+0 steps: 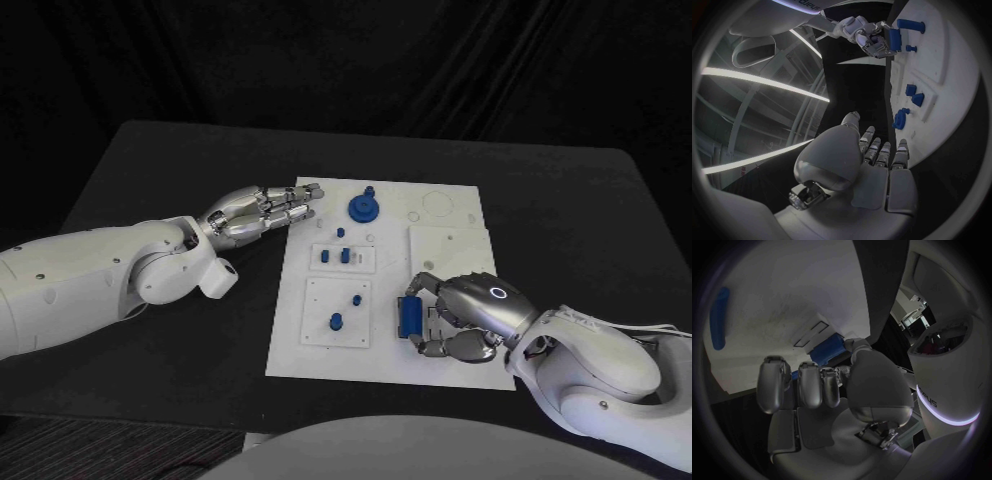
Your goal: Assemble the parts on the task board
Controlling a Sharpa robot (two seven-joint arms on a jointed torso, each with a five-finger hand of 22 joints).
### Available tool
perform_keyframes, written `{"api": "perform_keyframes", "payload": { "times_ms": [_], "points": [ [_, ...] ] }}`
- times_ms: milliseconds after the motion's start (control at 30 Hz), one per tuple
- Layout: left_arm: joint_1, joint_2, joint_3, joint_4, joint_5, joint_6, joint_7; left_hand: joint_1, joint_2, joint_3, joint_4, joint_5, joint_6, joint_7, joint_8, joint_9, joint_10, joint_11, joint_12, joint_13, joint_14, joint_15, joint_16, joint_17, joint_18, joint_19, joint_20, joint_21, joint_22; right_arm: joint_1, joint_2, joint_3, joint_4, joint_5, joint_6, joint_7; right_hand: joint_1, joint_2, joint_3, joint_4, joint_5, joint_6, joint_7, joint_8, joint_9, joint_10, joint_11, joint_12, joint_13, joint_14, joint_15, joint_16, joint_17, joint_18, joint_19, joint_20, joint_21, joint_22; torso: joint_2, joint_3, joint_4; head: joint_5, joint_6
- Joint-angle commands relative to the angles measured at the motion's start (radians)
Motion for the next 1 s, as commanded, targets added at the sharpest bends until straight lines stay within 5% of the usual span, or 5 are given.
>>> {"api": "perform_keyframes", "payload": {
  "times_ms": [33, 267, 500, 667, 1000],
  "points": [
    [-0.002, 0.001, 0.001, 0.001, 0.001, 0.016, 0.008, 0.003, 0.005, 0.0, 0.003, 0.003, 0.002, 0.007, 0.006, 0.001, 0.003, 0.004, 0.004, 0.001, 0.003, 0.007, 0.005, 0.001, 0.012, 0.004, 0.004, 0.006, 0.002, -0.001, -0.002, 0.0, 0.0, -0.013, 0.025, -0.033, 0.013, -0.016, 0.012, 0.0, -0.006, 0.036, -0.061, -0.022, 0.215, 0.108, -0.005, 0.005, 0.263, 0.048, -0.006, -0.006, -0.001, 0.011, 0.029, -0.006, -0.004, 0.196, 0.0, 0.0004, -0.0002, 0.001, 0.0],
    [-0.002, 0.001, 0.001, 0.0, 0.001, 0.017, 0.007, 0.003, 0.005, 0.0, 0.003, 0.003, 0.002, 0.007, 0.006, 0.001, 0.003, 0.004, 0.004, 0.001, 0.003, 0.007, 0.005, 0.001, 0.012, 0.004, 0.004, 0.006, 0.002, -0.001, -0.002, 0.0, 0.0, -0.015, 0.033, -0.035, 0.017, -0.026, 0.02, 0.0, -0.052, -0.003, -0.054, -0.065, 0.19, 0.108, -0.001, 0.005, 0.263, 0.048, -0.002, -0.007, -0.001, 0.011, 0.029, -0.004, -0.005, 0.196, 0.0, 0.0005, 0.0002, 0.001, 0.0],
    [-0.002, 0.001, 0.001, 0.0, 0.001, 0.018, 0.007, 0.003, 0.005, 0.001, 0.004, 0.002, 0.003, 0.007, 0.007, 0.001, 0.004, 0.005, 0.005, 0.001, 0.003, 0.007, 0.005, 0.001, 0.012, 0.004, 0.004, 0.006, 0.002, -0.001, -0.002, 0.0, 0.001, -0.016, 0.034, -0.035, 0.021, -0.025, -0.006, -0.001, -0.295, -0.041, -0.044, -0.108, 0.153, 0.108, 0.01, 0.005, 0.263, 0.049, 0.007, -0.007, 0.001, 0.011, 0.03, 0.004, -0.005, 0.196, 0.0, 0.0, 0.0, 0.003, 0.0],
    [-0.002, 0.0, 0.001, 0.0, 0.001, 0.018, 0.006, 0.003, 0.005, 0.001, 0.005, 0.002, 0.004, 0.008, 0.007, 0.002, 0.005, 0.006, 0.006, 0.002, 0.003, 0.007, 0.005, 0.001, 0.012, 0.004, 0.005, 0.006, 0.002, -0.001, -0.002, 0.0, 0.002, -0.016, 0.028, -0.036, 0.024, -0.013, -0.06, 0.003, -0.57, -0.049, -0.038, -0.114, 0.132, 0.108, 0.015, 0.005, 0.263, 0.049, 0.011, -0.007, 0.001, 0.011, 0.03, 0.009, -0.006, 0.196, 0.0, 0.0, 0.0002, 0.005, 0.0],
    [-0.002, 0.0, 0.001, 0.0, 0.001, 0.02, 0.004, 0.003, 0.005, 0.001, 0.005, 0.002, 0.005, 0.008, 0.008, 0.002, 0.005, 0.007, 0.007, 0.002, 0.003, 0.007, 0.005, 0.001, 0.012, 0.004, 0.005, 0.006, 0.001, -0.001, -0.005, 0.0, 0.003, -0.016, -0.017, -0.019, 0.018, -0.037, -0.113, 0.009, -0.707, -0.14, -0.036, -0.163, 0.084, 0.108, 0.018, 0.005, 0.263, 0.049, 0.014, -0.006, 0.003, 0.011, 0.031, 0.012, -0.006, 0.197, 0.0, 0.0003, 0.0002, 0.005, 0.0]
  ]
}}
